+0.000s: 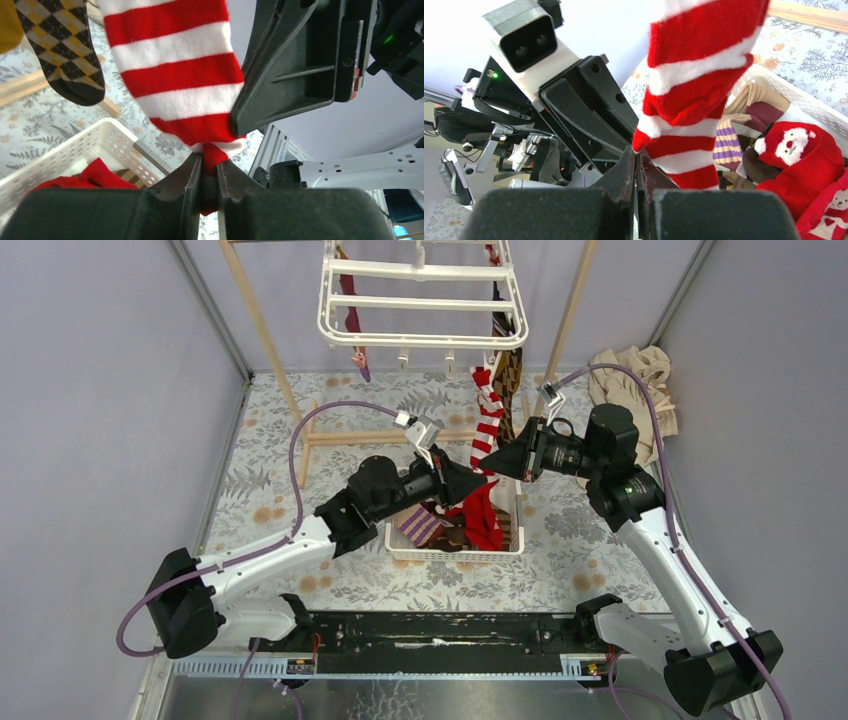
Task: Remove the socks clipped to the hanger
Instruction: Remove the sock from the hanger.
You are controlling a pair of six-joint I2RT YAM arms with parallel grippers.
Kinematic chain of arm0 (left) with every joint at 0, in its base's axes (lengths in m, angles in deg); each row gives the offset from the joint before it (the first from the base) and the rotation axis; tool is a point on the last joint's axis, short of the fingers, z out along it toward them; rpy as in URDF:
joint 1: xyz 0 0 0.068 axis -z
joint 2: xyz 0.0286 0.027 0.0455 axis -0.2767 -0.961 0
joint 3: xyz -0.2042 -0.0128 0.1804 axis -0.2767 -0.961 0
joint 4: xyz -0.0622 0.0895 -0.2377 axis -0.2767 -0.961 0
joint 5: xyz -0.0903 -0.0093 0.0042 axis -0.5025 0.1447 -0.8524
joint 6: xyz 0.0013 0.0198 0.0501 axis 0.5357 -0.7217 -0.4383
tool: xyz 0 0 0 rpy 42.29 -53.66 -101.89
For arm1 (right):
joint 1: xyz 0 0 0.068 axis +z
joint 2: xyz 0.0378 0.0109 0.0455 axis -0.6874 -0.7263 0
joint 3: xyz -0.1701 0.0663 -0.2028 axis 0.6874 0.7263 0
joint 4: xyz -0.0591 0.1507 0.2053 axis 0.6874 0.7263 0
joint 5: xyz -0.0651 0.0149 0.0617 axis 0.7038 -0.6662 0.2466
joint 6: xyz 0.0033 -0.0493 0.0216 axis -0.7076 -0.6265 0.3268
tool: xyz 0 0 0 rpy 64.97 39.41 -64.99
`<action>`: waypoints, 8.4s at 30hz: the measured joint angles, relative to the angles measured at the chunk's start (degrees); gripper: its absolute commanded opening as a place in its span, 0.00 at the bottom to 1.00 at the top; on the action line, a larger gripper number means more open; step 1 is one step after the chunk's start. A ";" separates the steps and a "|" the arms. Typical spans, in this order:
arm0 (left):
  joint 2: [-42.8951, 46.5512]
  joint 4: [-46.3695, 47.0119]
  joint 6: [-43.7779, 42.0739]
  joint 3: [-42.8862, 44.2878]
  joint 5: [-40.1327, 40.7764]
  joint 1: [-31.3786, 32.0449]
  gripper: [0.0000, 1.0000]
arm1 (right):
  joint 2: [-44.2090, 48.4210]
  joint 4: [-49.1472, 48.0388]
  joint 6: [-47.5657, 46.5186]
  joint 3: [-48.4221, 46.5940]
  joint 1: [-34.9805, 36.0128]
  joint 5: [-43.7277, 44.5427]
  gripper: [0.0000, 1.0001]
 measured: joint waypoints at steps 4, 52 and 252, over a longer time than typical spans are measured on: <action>-0.24 -1.66 -0.15 1.51 -0.07 0.00 0.02 | 0.13 1.18 -0.52 0.00 0.00 0.31 0.02; -0.48 -26.47 -13.03 13.42 30.47 7.67 0.00 | -2.82 22.56 -14.82 -23.41 15.41 51.15 0.62; -16.87 -29.94 -20.11 51.69 36.74 4.13 0.57 | 6.45 -0.46 8.76 5.99 22.29 44.30 0.00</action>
